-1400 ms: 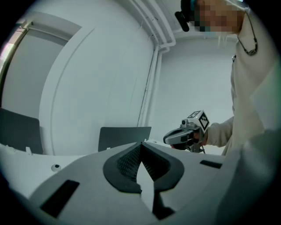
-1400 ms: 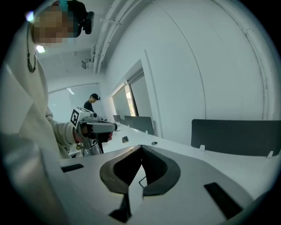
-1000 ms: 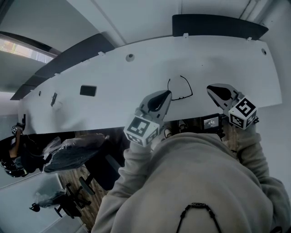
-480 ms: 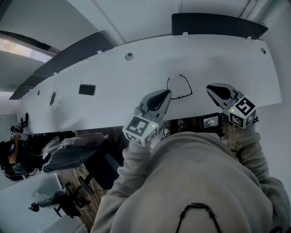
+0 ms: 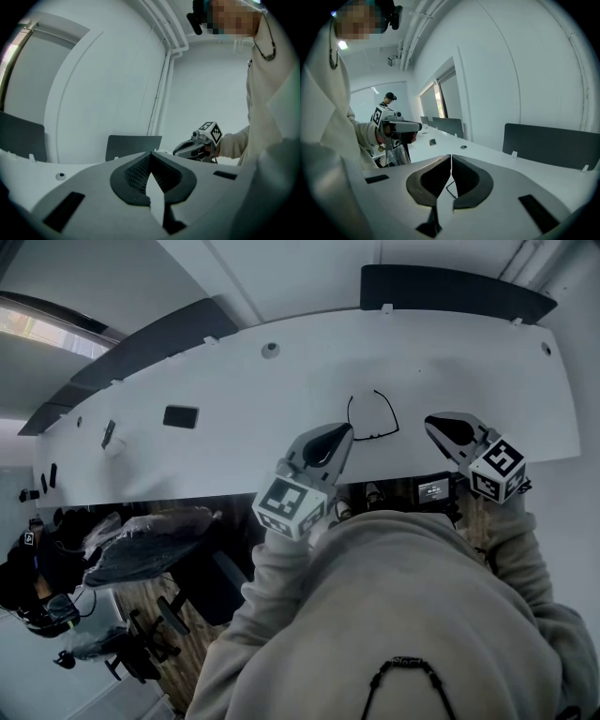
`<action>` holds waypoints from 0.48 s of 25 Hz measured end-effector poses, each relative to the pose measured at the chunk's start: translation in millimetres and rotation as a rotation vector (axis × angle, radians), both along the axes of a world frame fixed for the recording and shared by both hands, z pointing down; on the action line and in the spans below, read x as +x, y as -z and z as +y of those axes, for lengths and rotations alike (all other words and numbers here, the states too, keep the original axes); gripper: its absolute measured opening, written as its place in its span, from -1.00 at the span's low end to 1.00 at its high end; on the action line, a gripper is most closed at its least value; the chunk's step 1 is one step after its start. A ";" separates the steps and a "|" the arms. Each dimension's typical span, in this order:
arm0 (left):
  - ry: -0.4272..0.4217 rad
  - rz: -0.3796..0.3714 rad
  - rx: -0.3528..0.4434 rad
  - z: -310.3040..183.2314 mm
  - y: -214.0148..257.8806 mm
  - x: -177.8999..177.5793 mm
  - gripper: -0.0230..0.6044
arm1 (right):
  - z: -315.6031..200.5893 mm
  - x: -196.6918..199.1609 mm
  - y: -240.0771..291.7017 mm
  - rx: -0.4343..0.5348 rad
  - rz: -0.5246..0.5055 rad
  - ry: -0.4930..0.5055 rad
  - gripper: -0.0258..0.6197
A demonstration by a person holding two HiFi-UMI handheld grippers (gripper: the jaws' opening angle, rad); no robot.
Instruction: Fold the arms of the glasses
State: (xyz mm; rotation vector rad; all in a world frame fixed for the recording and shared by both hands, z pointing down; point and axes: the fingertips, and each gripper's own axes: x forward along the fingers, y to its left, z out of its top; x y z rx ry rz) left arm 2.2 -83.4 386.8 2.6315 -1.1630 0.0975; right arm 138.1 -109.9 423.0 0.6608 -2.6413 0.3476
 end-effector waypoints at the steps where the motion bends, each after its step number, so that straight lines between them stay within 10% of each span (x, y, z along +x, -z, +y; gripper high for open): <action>1: 0.004 0.000 -0.001 0.5 -0.4 -1.0 -0.91 | 0.0 -0.6 -1.3 -0.002 0.005 0.004 -0.85; 12: 0.042 0.009 -0.006 10.4 -1.6 -19.2 -0.91 | -1.6 -17.2 -13.4 -0.022 0.041 0.064 -0.85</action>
